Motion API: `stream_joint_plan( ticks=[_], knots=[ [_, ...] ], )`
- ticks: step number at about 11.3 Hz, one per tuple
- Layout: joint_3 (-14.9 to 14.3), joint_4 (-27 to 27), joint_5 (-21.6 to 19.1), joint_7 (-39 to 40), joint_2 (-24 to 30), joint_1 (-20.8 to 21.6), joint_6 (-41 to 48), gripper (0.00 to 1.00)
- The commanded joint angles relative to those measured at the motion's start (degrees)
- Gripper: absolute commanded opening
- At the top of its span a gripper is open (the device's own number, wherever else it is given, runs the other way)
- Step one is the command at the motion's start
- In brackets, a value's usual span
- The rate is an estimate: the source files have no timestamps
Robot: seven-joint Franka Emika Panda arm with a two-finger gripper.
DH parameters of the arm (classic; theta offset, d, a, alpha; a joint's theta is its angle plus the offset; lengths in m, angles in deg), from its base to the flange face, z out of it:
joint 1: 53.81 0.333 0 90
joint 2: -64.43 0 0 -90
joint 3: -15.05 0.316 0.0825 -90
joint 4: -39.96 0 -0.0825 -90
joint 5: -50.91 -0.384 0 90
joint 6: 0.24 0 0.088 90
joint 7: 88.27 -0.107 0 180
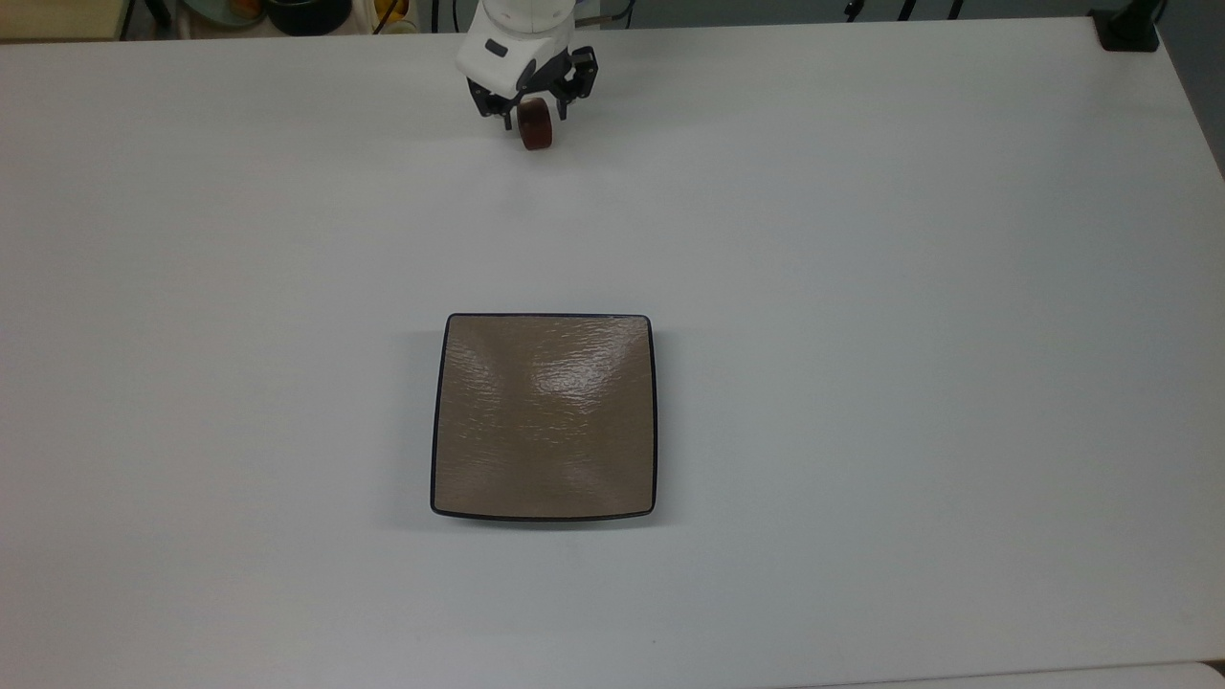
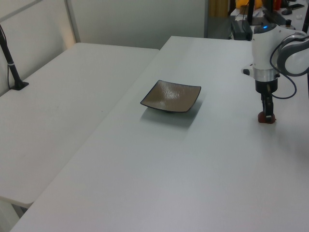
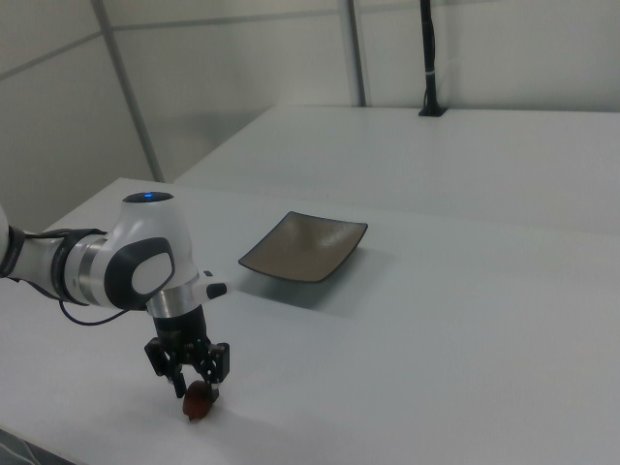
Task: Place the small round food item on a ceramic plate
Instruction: 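Close the gripper around the red food item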
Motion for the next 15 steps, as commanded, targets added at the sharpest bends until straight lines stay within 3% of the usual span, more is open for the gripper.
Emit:
stream_joint_plan(
  ticks=[1, 7, 11, 15],
  knots=[
    [-0.28, 0.87, 0.81, 3.17, -0.07, -0.46, -1.38, 0.50],
    [-0.28, 1.04, 0.89, 3.27, -0.07, -0.72, -0.68, 0.21],
    [-0.28, -3.42, 0.89, 3.27, 0.37, -0.81, 5.19, 0.18],
    [-0.28, -14.47, 0.80, 3.18, -0.07, -0.46, 13.80, 0.19]
  ],
)
